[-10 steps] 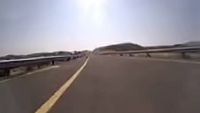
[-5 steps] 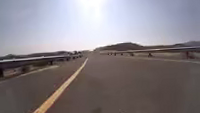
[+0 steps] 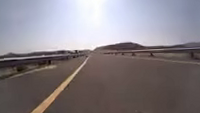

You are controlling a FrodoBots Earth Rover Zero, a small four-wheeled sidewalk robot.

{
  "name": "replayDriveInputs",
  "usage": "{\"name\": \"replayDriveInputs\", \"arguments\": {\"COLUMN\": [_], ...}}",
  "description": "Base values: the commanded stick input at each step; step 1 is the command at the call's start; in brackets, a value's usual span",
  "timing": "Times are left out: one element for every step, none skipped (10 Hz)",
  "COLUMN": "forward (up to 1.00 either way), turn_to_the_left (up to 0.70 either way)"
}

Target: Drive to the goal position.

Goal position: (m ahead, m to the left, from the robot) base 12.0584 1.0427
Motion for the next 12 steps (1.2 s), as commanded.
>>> {"name": "replayDriveInputs", "arguments": {"forward": [0.7, 0.7, 0.7, 0.7, 0.7, 0.7, 0.7, 0.7, 0.7, 0.7, 0.7, 0.7], "turn_to_the_left": [0.0, 0.0, 0.0, 0.35, 0.28, 0.0, 0.0, 0.0, 0.0, 0.0, 0.0, 0.0]}}
